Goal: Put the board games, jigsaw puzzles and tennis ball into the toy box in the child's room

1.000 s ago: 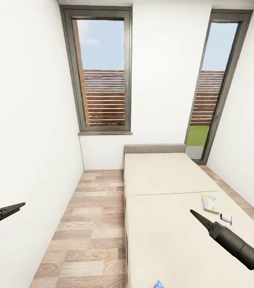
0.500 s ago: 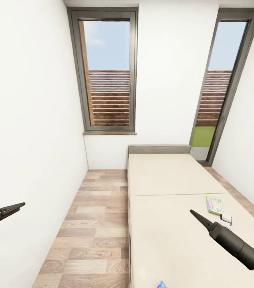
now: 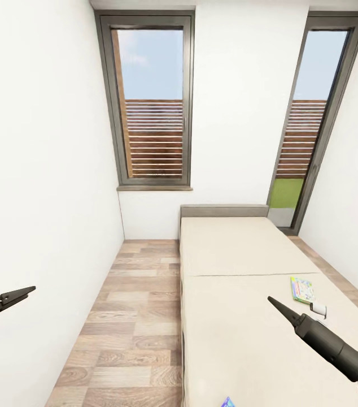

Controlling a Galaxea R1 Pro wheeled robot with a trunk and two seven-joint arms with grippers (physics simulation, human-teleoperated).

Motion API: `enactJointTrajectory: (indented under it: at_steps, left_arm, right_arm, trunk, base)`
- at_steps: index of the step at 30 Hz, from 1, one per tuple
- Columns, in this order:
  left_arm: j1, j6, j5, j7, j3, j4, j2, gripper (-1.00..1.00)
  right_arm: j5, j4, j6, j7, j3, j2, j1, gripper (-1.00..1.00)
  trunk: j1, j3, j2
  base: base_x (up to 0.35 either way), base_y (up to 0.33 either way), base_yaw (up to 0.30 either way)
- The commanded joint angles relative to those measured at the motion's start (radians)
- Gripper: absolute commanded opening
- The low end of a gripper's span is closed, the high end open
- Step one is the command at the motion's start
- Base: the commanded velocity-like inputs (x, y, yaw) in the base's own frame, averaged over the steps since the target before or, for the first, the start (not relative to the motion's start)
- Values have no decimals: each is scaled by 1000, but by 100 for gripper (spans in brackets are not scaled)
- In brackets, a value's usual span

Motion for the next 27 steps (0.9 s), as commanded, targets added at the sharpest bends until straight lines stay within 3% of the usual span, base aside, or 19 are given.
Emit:
enactJointTrajectory:
  at_steps: [1,27]
  left_arm:
    - [-1,10,-11,-9,2,-1,0,100]
    - [-1,10,-11,-9,1,-1,0,100]
  right_arm:
    - [-3,1,7,2,-1,0,-1,100]
    - [-1,3,27,-5,-2,2,-1,100]
  trunk:
    - [0,-1,-1]
    - [0,-1,-1]
  base:
    - [0,0,0]
    - [-22,0,0]
